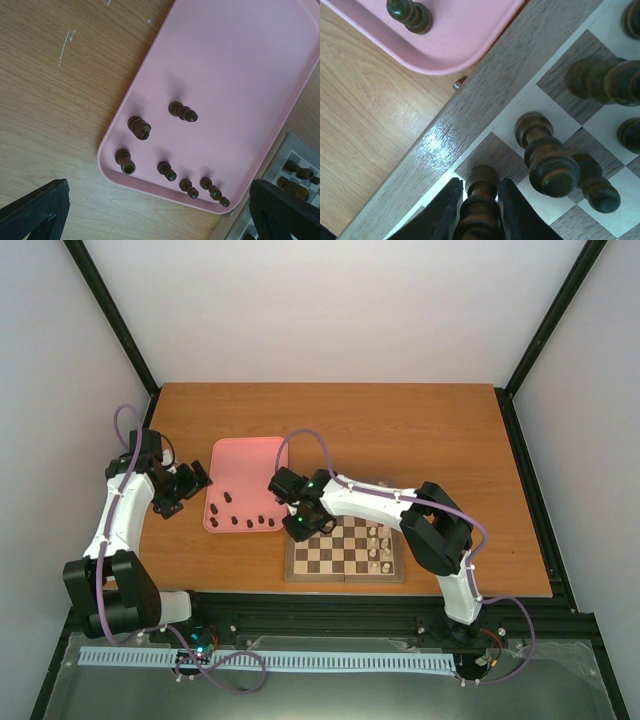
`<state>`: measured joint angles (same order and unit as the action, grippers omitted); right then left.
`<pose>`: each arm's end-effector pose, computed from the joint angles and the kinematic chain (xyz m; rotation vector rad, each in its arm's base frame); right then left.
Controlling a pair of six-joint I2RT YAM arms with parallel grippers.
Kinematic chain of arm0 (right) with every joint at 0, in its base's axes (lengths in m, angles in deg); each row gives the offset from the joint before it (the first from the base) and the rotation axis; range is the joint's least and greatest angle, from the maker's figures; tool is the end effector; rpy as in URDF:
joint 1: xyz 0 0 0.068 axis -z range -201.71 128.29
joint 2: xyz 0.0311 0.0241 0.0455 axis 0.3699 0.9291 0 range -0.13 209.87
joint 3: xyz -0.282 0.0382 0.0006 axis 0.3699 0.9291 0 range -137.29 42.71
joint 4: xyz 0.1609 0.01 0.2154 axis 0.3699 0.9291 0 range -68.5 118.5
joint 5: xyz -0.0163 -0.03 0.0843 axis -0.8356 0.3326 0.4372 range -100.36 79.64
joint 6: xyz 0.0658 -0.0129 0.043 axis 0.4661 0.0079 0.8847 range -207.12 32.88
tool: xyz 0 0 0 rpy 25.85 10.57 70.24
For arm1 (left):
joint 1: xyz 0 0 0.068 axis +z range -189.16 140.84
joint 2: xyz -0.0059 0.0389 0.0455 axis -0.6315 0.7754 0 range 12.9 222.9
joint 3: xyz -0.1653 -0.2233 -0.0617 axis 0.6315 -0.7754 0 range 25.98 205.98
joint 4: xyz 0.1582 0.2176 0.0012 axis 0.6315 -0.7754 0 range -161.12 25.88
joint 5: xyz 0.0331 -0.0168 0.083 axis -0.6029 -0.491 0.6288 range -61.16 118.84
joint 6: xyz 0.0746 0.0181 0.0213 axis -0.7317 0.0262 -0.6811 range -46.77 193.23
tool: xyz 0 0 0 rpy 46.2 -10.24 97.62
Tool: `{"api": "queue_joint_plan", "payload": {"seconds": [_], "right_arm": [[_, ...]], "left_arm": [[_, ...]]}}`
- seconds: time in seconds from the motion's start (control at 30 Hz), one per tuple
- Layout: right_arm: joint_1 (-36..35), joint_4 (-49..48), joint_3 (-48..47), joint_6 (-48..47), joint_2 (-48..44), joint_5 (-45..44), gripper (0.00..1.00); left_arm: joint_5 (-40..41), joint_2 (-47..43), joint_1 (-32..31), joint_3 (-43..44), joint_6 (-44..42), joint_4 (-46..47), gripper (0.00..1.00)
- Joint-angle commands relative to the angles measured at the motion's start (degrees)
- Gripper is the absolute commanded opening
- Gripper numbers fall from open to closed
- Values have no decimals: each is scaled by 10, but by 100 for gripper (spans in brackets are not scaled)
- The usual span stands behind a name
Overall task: Set up the chess pieces on the board
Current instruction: Place the chess piece on the chessboard.
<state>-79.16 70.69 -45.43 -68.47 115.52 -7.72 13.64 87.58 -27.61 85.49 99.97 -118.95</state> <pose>0.2257 0.3595 0.1600 -0.9957 2.8039 0.2675 0.2533 0.0335 0.2398 -0.8557 2.6660 -0.4354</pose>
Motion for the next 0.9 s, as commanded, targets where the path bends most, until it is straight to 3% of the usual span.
{"api": "queue_joint_plan", "payload": {"seconds": [0.0,0.2,0.47,0.7,0.87], "right_arm": [[3,2,-10,-5,-7,3,23],[2,3,-14,-12,-28,7,33],[2,35,-43,-20,-51,9,36],[1,89,-66,-24,-93,-9,46],[1,104,-123,-34,-86,-18,53]], "left_arm": [[1,2,-3,6,-7,12,100],[1,0,-3,7,-7,11,100],[2,-4,-2,7,-7,9,100],[2,-8,-3,4,-6,9,100],[2,-6,-3,11,-6,8,100]]}}
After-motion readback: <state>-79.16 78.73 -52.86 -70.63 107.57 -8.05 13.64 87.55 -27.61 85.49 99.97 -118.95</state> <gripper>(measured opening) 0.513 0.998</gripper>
